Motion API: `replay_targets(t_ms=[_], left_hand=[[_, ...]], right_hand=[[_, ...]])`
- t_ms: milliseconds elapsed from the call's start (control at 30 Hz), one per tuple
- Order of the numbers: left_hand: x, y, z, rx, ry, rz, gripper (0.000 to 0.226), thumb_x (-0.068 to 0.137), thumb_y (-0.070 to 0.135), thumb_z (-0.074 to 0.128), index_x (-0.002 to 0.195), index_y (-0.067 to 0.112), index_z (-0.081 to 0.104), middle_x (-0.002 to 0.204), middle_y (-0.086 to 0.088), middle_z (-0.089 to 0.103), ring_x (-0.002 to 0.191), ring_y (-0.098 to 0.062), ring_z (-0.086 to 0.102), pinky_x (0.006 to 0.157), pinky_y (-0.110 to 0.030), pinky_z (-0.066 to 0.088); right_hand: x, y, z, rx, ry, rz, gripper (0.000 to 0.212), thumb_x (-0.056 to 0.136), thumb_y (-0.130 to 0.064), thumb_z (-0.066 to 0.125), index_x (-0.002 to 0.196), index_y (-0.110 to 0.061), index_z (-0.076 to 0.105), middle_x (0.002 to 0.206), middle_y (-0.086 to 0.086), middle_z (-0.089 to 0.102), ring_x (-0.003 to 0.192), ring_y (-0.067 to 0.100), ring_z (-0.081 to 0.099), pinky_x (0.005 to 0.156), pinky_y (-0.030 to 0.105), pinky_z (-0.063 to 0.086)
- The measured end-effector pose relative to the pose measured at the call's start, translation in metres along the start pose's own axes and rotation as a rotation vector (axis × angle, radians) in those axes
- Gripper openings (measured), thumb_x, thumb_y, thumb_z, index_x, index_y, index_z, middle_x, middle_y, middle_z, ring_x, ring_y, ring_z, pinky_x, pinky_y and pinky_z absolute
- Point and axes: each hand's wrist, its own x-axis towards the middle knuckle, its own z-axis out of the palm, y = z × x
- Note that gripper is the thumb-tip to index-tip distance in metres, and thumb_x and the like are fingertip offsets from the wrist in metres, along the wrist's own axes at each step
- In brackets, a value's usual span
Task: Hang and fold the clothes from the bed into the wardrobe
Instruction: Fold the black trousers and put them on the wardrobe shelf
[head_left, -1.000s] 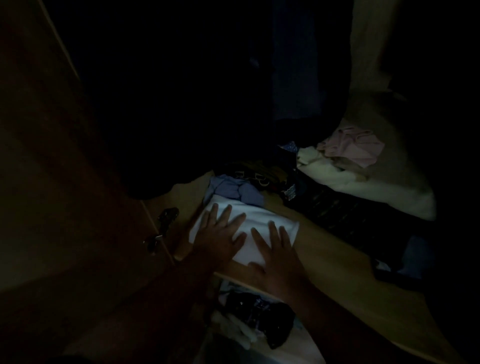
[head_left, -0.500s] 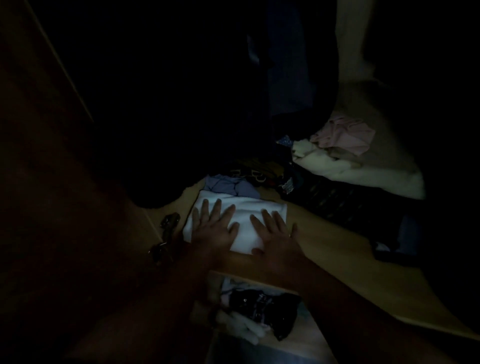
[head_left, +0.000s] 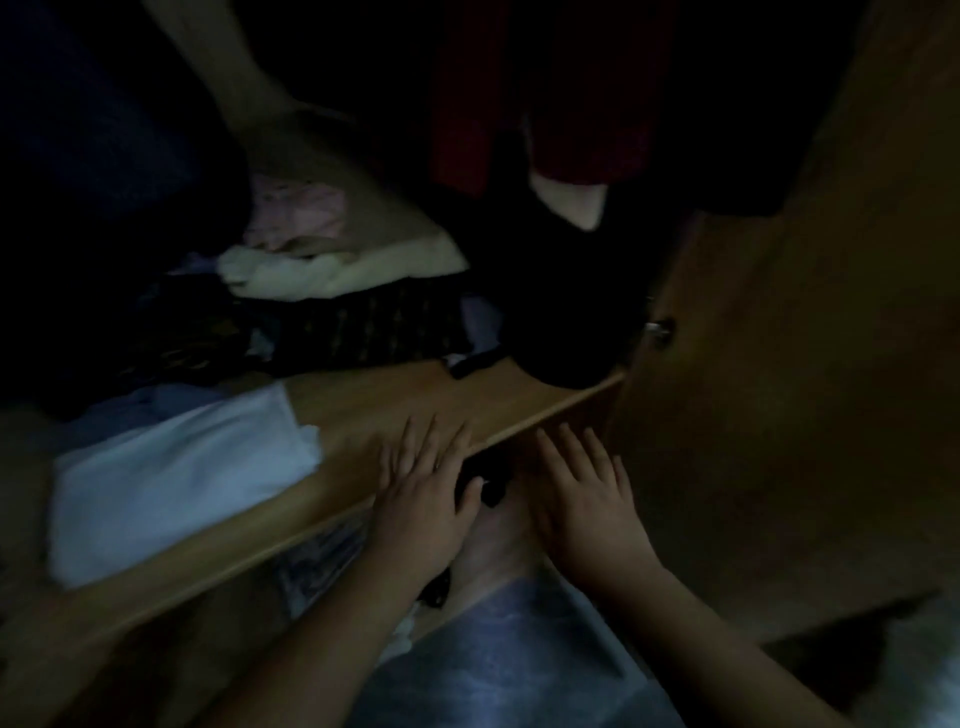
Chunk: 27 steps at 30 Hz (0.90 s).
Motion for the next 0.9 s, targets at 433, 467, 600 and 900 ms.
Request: replay_targets(t_ms=[433,467,600,900], left_hand=[[-0.144,0.303,0.065,-0.062,-0.139,0.485,0.077,0.086,0.065,0.006,0.157,0.036,0.005,0.166,-0.003,0.007,0.152,-0.026,-0.006,0.121,-0.049,0.000],[-0.163,0.337,0.074,-0.071,-0.156,0.539,0.077,0.086,0.064,0.008,0.157,0.036,0.006,0.166,-0.004,0.008,0.153,-0.026,-0.004,0.121,-0.049,0.002],[-0.244,0.465,0.106,-0.083,-0.236,0.780,0.074,0.089,0.064,0.017,0.157,0.035,0.016,0.165,-0.006,0.016,0.153,-0.030,0.005,0.120,-0.052,0.010],[-0.345,0.665,0.146,-0.053,-0.307,1.159,0.077,0.084,0.067,0.000,0.155,0.039,-0.005,0.167,-0.002,0.000,0.152,-0.027,-0.010,0.122,-0.052,0.000]], right_hand=[[-0.341,0.182,-0.062,-0.057,0.170,0.564,0.074,0.089,-0.062,0.028,0.157,-0.036,0.016,0.166,0.000,0.015,0.153,0.029,0.011,0.119,0.053,0.017],[-0.380,0.197,-0.068,-0.056,0.197,0.620,0.074,0.089,-0.062,0.027,0.157,-0.036,0.014,0.166,-0.001,0.013,0.153,0.028,0.009,0.119,0.053,0.016],[-0.528,0.242,-0.078,-0.055,0.248,0.885,0.072,0.092,-0.061,0.025,0.157,-0.037,0.008,0.167,-0.001,0.008,0.154,0.028,0.006,0.120,0.056,0.017],[-0.728,0.293,-0.085,-0.001,0.354,1.292,0.077,0.087,-0.063,0.010,0.158,-0.037,-0.004,0.166,-0.005,-0.011,0.153,0.023,-0.012,0.123,0.050,0.003]])
